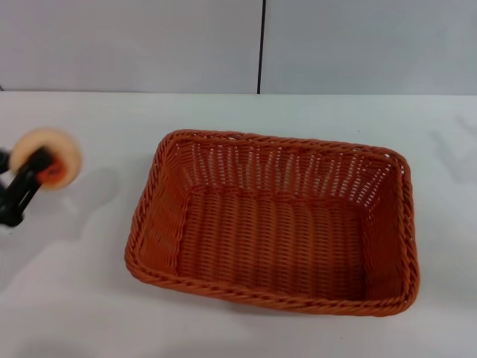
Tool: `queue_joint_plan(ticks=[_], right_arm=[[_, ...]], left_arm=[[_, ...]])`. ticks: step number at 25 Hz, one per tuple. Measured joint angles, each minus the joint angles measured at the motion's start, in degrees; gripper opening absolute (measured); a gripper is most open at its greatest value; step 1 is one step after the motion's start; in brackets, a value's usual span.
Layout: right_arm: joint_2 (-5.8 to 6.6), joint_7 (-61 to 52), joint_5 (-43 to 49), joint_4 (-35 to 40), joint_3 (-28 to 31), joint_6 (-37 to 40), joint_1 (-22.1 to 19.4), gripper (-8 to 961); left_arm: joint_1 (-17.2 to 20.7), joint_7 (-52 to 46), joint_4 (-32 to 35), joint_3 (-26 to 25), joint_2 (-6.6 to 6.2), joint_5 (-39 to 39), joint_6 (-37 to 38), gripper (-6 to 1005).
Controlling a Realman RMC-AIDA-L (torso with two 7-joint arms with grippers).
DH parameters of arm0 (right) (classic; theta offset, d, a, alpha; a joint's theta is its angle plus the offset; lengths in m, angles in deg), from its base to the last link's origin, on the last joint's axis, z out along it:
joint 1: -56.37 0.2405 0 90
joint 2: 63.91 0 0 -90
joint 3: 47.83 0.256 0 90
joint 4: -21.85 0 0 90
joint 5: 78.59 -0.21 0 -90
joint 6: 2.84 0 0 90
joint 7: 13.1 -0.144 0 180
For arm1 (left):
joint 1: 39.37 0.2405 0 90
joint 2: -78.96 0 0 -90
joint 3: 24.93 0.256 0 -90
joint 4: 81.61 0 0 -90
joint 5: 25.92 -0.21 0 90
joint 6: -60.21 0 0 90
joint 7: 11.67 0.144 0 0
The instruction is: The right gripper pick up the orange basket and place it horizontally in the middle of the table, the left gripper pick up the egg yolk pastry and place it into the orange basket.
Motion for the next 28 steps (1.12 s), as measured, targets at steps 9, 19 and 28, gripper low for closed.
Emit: queue_joint_plan(ticks=[9, 19, 28], right_arm=[[-0.04, 0.0, -0.02, 0.0, -0.1, 0.68, 0.31, 586], [-0.05, 0.0, 0.07, 0.0, -0.09, 0.74, 0.18, 586], [-0.05, 0.69, -0.09, -0.02, 1.21, 0.98, -0.98, 586]], left_arm=[[-9.82, 0.97, -7.9, 8.98, 0.65, -0.52, -1.89, 165], [-10.96, 4.7, -15.43, 12.46, 0.76, -0.43, -6.6, 192], [-2.85, 4.42, -12.58, 2.43, 0.2, 1.99, -4.03, 492]])
